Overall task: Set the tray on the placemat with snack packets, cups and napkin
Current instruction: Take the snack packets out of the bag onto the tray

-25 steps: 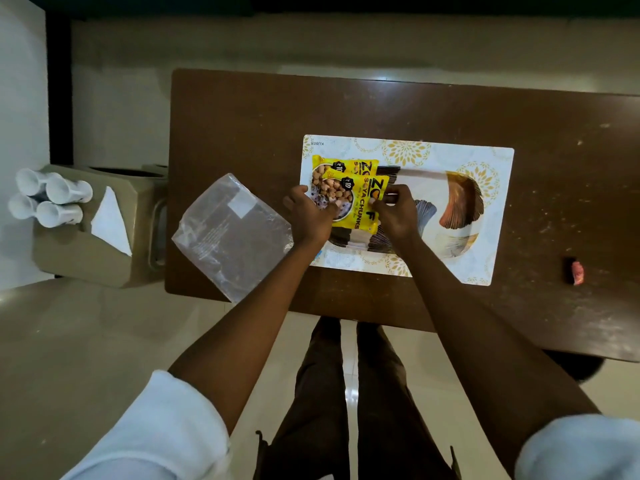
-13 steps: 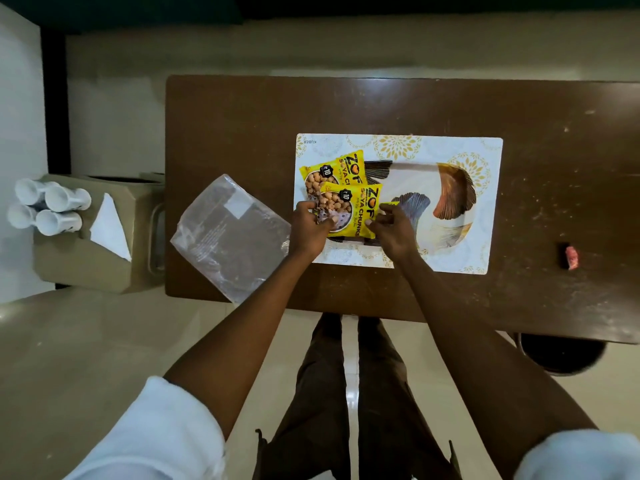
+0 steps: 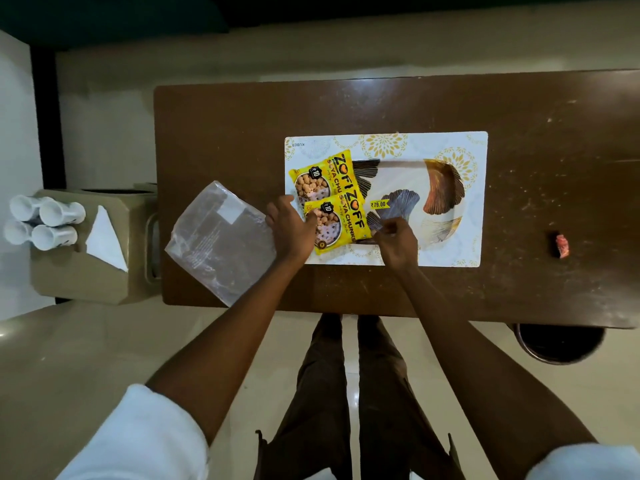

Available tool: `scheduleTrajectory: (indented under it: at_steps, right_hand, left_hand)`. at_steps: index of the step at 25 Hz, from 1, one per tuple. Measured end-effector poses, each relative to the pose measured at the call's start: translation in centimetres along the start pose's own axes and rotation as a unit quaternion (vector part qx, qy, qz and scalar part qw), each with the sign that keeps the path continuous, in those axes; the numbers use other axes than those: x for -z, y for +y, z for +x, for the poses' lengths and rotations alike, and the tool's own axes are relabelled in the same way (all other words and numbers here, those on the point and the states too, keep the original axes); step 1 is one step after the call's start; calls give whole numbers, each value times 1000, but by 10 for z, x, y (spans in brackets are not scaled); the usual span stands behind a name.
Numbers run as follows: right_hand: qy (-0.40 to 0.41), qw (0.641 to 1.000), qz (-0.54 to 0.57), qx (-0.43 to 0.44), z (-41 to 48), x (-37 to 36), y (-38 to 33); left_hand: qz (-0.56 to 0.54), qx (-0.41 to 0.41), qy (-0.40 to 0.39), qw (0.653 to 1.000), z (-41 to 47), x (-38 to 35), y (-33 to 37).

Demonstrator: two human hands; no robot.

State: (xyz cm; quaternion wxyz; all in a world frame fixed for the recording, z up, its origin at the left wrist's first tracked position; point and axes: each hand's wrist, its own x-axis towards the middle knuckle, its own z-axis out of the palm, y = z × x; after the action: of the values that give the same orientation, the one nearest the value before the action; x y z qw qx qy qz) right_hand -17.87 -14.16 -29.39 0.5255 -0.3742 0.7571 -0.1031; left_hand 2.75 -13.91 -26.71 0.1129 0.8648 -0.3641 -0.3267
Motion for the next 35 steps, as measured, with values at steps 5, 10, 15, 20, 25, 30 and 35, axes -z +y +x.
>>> scheduleTrajectory:
  at_steps: [5, 10, 15, 20, 25, 30, 35]
  right_hand:
    - [-43, 958, 222, -176, -28, -10, 12]
    - [-51, 901, 330, -276, -39, -42, 1]
    - [-61, 875, 377, -298, -35, -63, -9]
    - [-60, 857, 405, -314, -36, -66, -16]
    - [-41, 873, 408, -265, -29, -62, -19]
    - [-21, 896, 386, -217, -15, -43, -18]
    - [-5, 925, 364, -112, -1, -22, -15]
  left_hand:
    - [103, -219, -118, 963, 36, 5, 67]
    - [245, -254, -119, 928, 73, -13, 103]
    - [276, -208, -158, 925, 102, -11, 96]
    - [217, -180, -195, 939, 100, -1, 79]
    - [115, -144, -224, 957, 84, 10, 62]
    - [-110, -68, -225, 966, 47, 22, 40]
    - [-368, 140, -149, 907, 23, 20, 1]
